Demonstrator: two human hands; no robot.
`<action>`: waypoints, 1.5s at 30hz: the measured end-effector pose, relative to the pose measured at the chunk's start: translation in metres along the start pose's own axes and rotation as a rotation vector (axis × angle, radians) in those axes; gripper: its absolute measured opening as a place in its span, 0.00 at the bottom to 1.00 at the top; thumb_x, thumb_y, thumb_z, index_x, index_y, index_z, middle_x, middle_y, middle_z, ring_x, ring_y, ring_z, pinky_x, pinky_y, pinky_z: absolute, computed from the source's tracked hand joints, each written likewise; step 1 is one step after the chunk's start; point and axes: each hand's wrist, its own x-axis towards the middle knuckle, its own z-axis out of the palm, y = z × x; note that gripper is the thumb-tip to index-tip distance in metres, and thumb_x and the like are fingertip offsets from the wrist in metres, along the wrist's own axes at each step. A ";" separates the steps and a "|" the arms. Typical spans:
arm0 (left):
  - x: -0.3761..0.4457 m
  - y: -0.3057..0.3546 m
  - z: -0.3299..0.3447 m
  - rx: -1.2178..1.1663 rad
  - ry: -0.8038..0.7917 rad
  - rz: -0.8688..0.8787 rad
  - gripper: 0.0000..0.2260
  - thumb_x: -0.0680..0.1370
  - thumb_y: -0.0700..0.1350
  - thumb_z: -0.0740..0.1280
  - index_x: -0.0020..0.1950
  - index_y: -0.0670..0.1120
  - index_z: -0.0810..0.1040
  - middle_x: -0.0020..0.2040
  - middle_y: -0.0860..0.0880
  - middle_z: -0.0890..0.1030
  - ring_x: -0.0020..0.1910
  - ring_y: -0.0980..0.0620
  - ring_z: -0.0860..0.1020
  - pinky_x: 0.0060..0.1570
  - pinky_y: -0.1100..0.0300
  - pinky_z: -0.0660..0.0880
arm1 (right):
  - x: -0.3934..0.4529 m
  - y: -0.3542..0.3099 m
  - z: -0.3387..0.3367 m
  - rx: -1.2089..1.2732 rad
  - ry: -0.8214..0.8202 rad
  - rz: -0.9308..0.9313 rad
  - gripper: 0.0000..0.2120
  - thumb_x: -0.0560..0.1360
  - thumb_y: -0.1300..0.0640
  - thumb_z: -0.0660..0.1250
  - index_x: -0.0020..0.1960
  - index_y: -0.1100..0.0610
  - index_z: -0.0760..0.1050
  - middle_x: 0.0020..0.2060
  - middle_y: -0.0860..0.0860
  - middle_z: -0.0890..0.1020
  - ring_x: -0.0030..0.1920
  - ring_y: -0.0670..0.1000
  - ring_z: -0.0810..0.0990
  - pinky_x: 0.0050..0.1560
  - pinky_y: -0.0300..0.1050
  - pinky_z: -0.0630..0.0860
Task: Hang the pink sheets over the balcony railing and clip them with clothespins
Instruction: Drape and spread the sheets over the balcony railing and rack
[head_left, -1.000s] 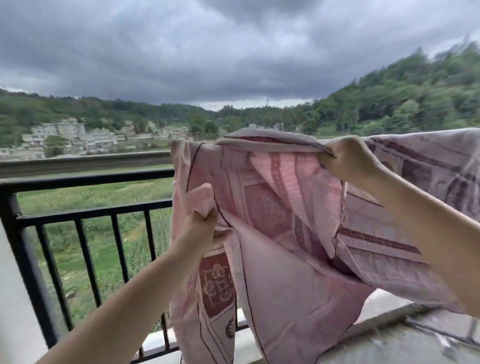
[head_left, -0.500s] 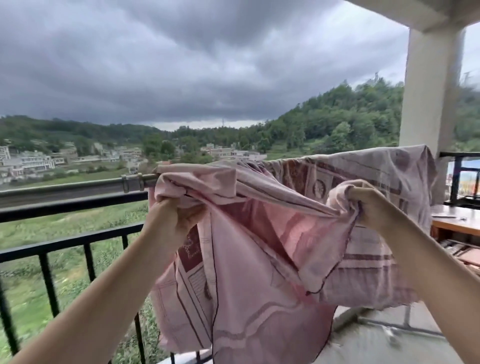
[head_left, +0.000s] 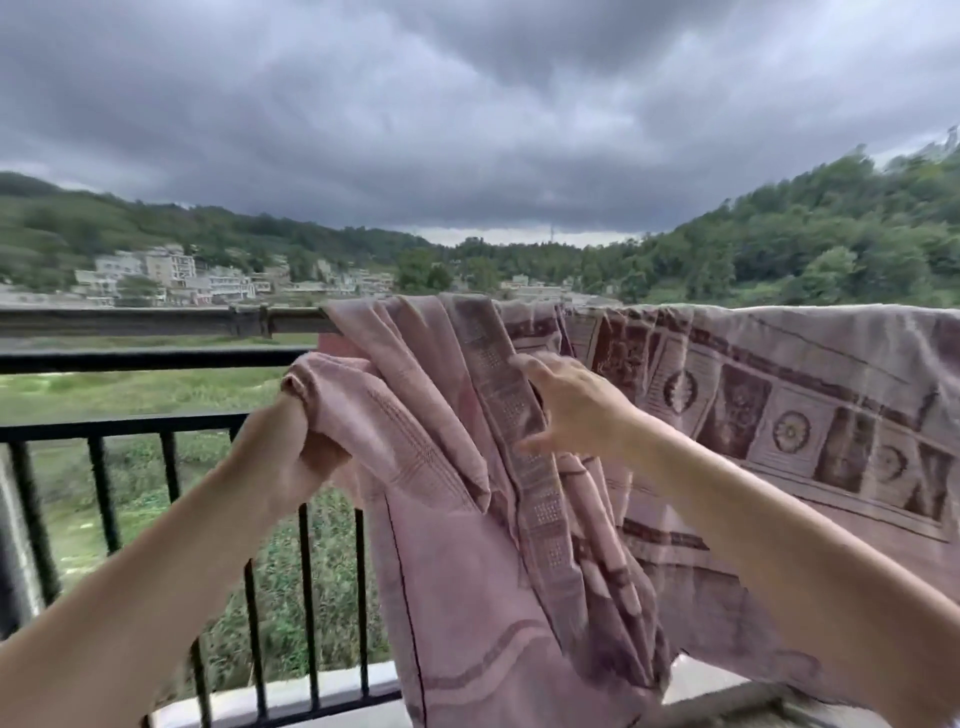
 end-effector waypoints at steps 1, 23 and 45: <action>-0.001 0.001 -0.005 0.014 0.014 0.035 0.15 0.80 0.42 0.53 0.60 0.39 0.74 0.57 0.38 0.78 0.57 0.42 0.77 0.53 0.48 0.77 | 0.018 -0.009 -0.001 -0.027 0.125 -0.032 0.49 0.63 0.49 0.74 0.73 0.50 0.46 0.73 0.58 0.56 0.71 0.59 0.57 0.67 0.55 0.63; 0.047 0.016 0.139 0.408 -0.542 0.346 0.05 0.72 0.35 0.59 0.42 0.40 0.74 0.33 0.48 0.79 0.31 0.54 0.77 0.32 0.67 0.74 | -0.081 0.121 -0.063 0.430 0.139 -0.224 0.08 0.68 0.63 0.70 0.46 0.55 0.82 0.63 0.51 0.70 0.71 0.56 0.58 0.72 0.51 0.52; 0.023 -0.121 0.086 0.859 -0.374 -0.097 0.33 0.71 0.35 0.68 0.71 0.48 0.58 0.67 0.42 0.70 0.42 0.51 0.78 0.33 0.65 0.77 | -0.066 0.136 -0.036 0.964 0.928 0.389 0.06 0.67 0.70 0.67 0.44 0.68 0.77 0.38 0.56 0.80 0.41 0.50 0.74 0.41 0.48 0.73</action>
